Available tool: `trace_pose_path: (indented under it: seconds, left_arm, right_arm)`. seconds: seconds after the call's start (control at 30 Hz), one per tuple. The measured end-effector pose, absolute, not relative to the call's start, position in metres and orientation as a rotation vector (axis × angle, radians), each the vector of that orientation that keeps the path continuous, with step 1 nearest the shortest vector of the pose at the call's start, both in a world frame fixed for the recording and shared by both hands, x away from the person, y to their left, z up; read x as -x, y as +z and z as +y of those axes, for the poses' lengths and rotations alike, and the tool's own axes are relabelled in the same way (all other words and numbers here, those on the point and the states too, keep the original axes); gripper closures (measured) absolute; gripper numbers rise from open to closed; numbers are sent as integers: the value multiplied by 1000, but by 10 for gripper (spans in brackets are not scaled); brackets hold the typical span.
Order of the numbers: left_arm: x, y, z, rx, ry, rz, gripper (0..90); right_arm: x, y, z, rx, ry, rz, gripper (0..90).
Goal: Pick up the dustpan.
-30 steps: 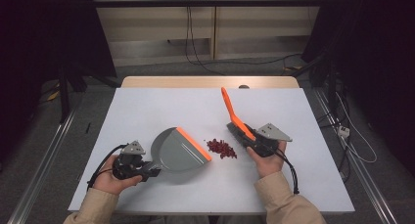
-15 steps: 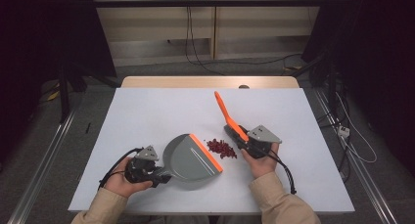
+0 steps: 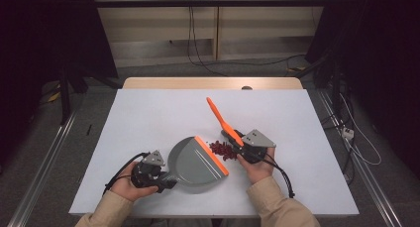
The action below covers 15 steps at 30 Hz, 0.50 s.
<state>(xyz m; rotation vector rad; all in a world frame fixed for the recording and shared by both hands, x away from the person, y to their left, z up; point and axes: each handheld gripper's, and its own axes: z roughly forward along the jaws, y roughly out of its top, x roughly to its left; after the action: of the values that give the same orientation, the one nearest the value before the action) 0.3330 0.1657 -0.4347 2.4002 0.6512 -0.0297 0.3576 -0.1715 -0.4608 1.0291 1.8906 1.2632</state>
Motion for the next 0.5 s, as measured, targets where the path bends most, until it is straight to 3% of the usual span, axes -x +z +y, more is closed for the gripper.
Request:
trace_pose_path:
  seconds: [0.17,0.27,0.5]
  left_arm:
    - [-332,-431,170,-2382,-13,667,573]
    - [-330,-430,170,-2390,-2,657,618]
    - [-331,-429,166,-2391,-20,667,623]
  right_arm:
    - [-356,-461,-167,-1011,1249,1897,710]
    - [-355,-461,-165,-1012,1249,1897,709]
    - [-354,-461,-163,-1015,1248,1901,708]
